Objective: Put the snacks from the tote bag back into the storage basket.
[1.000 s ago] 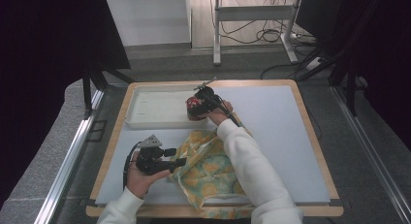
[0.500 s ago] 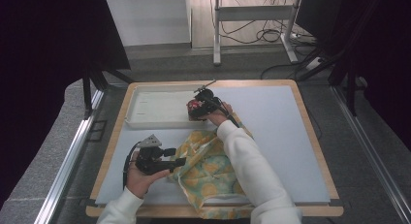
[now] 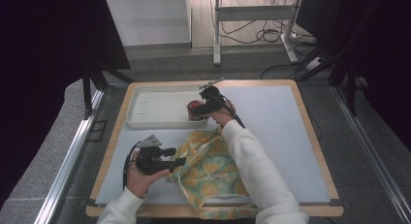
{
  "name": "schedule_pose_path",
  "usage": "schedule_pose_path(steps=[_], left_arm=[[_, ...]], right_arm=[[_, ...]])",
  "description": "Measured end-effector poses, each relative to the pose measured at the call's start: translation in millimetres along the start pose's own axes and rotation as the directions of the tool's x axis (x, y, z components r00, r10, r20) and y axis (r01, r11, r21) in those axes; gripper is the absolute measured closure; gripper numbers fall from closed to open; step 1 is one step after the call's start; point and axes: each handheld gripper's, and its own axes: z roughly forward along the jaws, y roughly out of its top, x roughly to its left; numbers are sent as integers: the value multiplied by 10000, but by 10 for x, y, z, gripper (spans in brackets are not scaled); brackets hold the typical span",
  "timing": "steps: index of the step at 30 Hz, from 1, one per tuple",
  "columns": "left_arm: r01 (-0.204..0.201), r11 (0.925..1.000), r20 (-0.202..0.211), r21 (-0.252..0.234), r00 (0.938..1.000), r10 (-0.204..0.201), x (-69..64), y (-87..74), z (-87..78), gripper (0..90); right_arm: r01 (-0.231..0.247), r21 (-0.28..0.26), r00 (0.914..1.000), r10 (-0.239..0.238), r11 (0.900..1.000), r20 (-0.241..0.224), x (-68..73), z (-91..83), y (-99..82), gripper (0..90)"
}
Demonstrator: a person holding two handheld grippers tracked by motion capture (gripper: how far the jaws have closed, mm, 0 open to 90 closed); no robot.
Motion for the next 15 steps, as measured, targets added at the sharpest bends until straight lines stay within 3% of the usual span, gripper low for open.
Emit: schedule_pose_path(steps=[5, 15], left_arm=[[15, 10000, 15, -25, 10000, -15, 18, 6, -9, 370], [55, 10000, -44, -69, 10000, -55, 40, 12, -12, 370]], right_arm=[[-105, -310, 9996, 96, 9995, -278, 16, -168, -35, 155], [302, -1059, 9979, -361, 9939, -534, 92, -545, -136, 217]])
